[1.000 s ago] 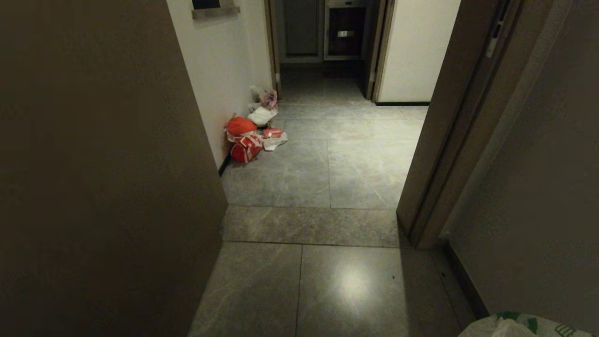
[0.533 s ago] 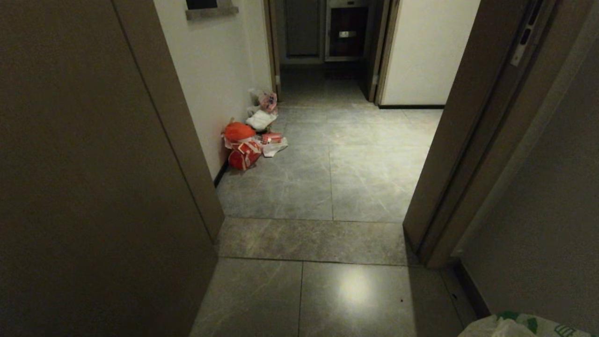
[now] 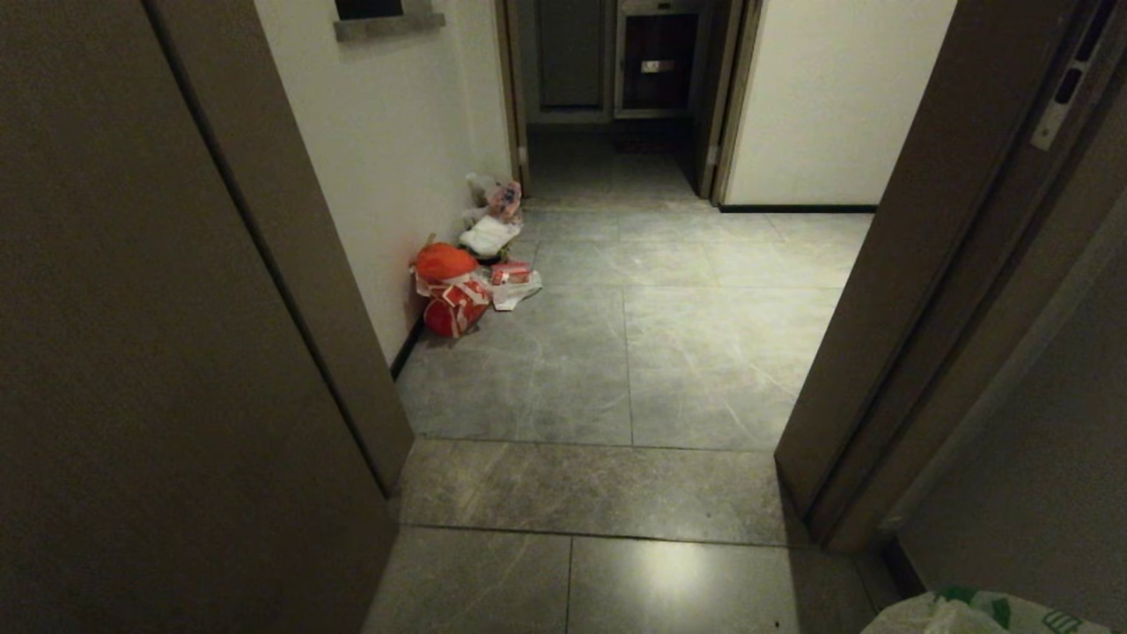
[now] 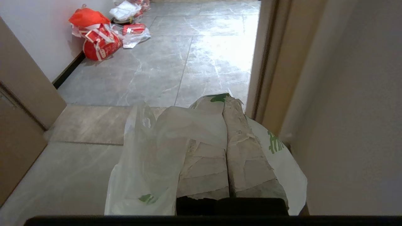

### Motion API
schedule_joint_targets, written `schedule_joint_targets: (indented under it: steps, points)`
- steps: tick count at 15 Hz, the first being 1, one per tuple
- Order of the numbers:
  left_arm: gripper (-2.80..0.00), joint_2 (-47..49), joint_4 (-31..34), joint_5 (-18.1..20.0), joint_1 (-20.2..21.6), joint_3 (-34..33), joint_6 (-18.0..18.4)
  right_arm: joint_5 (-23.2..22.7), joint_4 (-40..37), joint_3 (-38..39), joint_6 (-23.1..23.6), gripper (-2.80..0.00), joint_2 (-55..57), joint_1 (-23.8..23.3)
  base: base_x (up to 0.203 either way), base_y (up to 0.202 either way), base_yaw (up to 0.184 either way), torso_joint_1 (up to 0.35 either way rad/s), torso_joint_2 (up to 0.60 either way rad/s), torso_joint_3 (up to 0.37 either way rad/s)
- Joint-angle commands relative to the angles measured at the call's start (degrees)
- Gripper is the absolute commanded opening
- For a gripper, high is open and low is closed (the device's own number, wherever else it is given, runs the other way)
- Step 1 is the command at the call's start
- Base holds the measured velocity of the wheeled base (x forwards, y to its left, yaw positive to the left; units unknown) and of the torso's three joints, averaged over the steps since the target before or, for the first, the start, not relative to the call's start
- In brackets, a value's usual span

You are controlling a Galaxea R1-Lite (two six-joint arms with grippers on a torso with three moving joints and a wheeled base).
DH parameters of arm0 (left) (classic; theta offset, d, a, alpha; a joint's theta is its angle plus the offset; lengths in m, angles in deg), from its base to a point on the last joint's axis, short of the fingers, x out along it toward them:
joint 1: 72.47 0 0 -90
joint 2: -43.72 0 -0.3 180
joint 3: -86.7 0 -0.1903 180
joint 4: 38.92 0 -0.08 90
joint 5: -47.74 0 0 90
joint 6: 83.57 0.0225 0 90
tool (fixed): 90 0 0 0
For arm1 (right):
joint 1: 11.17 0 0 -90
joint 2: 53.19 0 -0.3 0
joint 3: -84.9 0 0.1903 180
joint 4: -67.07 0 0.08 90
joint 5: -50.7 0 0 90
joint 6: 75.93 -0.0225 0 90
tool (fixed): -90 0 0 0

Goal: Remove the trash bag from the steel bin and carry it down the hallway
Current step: Put the trash bag at the door

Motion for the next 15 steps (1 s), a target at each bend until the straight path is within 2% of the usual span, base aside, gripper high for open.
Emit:
schedule_joint_targets:
  steps: [1, 8, 15]
  points:
    - [-2.80, 0.00, 0.02, -0.05, 0.03, -0.09, -0.02, -0.02, 0.05, 0.18, 0.05, -2.80, -0.10, -0.03, 0.193, 0.000, -0.001, -0.001, 0.00, 0.002]
    - [-2.80, 0.00, 0.02, -0.05, 0.03, -0.09, -0.02, -0.02, 0.05, 0.18, -0.03, -2.80, -0.10, -0.03, 0.190, -0.001, 0.000, 0.001, 0.00, 0.003]
    - [-2.80, 0.00, 0.02, -0.05, 0.03, -0.09, 0.16, -0.02, 0.05, 0.18, -0.04, -2.80, -0.10, 0.06, 0.010, -0.035, -0.001, 0.002, 0.00, 0.001]
